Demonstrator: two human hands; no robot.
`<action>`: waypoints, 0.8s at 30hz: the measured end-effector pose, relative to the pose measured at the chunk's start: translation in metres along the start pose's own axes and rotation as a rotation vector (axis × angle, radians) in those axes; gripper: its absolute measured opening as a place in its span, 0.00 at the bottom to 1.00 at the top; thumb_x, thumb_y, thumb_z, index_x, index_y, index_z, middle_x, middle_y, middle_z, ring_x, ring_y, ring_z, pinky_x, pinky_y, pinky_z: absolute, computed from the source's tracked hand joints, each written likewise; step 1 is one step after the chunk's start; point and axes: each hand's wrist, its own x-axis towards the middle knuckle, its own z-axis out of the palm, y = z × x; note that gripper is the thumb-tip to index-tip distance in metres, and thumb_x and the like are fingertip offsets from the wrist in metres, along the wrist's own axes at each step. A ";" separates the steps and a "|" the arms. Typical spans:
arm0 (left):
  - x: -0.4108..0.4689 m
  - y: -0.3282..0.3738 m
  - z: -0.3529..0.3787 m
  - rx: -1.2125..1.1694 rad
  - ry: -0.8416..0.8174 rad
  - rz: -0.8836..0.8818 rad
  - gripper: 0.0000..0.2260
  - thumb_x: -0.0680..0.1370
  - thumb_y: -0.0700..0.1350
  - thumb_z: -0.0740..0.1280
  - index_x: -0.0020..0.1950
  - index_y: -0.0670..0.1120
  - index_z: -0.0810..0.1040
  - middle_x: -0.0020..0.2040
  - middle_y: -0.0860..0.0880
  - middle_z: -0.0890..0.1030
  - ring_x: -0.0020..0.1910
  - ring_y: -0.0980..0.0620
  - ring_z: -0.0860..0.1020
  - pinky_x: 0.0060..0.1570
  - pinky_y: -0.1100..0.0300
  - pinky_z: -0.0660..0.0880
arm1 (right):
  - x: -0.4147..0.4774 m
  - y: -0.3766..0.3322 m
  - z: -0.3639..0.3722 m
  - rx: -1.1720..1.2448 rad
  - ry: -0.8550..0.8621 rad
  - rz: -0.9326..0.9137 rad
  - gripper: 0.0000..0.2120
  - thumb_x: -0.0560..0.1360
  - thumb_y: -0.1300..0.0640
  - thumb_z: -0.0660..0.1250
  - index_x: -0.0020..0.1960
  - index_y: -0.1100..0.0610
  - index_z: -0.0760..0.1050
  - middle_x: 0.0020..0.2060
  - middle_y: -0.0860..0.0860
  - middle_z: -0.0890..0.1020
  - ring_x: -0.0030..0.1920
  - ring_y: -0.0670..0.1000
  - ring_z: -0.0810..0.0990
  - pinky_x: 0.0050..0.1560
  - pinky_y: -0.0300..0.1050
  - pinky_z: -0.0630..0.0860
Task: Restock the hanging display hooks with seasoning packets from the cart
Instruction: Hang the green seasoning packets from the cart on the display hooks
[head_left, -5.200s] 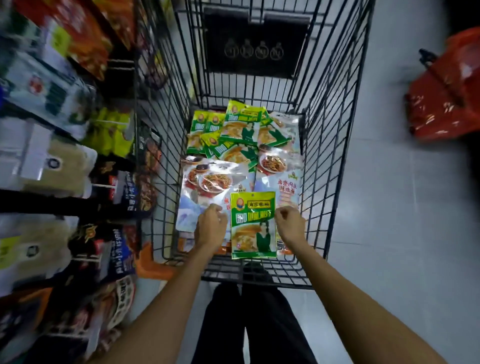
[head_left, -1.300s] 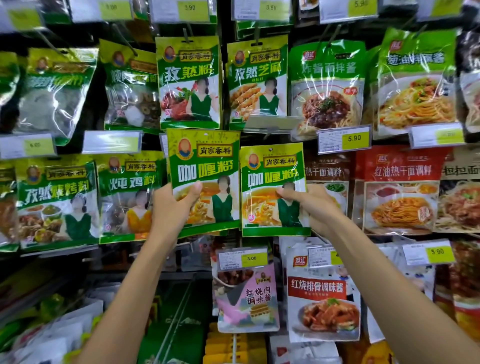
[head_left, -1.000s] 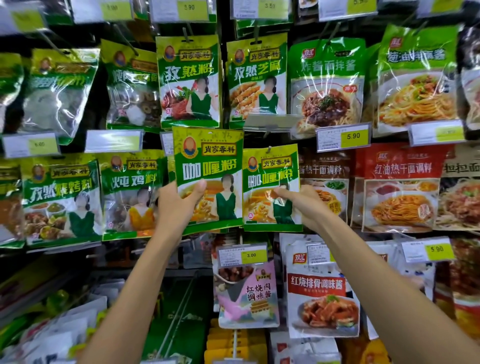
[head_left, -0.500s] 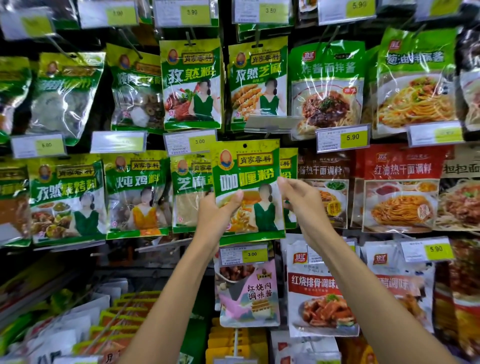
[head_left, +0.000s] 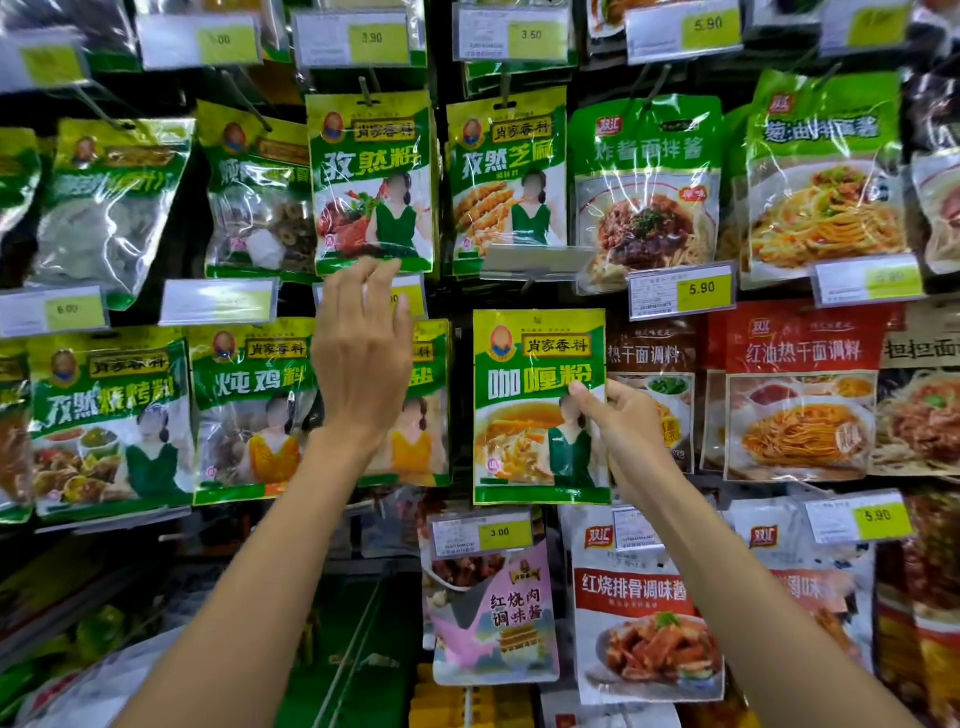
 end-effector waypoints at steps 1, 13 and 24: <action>0.004 -0.006 0.005 0.028 -0.021 0.034 0.14 0.81 0.41 0.60 0.64 0.38 0.73 0.60 0.39 0.76 0.59 0.41 0.74 0.60 0.53 0.69 | 0.003 0.000 -0.001 -0.004 0.011 0.002 0.17 0.79 0.54 0.64 0.37 0.65 0.76 0.39 0.67 0.80 0.42 0.62 0.77 0.60 0.63 0.72; 0.001 -0.029 0.025 0.086 -0.083 0.116 0.15 0.81 0.44 0.59 0.64 0.37 0.72 0.60 0.38 0.76 0.60 0.39 0.73 0.63 0.49 0.65 | 0.025 0.002 0.004 -0.043 0.066 0.050 0.18 0.78 0.56 0.66 0.30 0.60 0.76 0.35 0.56 0.80 0.39 0.52 0.77 0.40 0.43 0.70; 0.000 -0.030 0.019 0.058 -0.128 0.116 0.16 0.81 0.45 0.59 0.66 0.37 0.71 0.61 0.38 0.75 0.62 0.39 0.73 0.65 0.48 0.65 | 0.042 0.011 0.020 -0.476 0.332 0.024 0.26 0.70 0.48 0.75 0.28 0.56 0.60 0.23 0.49 0.63 0.25 0.47 0.59 0.27 0.43 0.55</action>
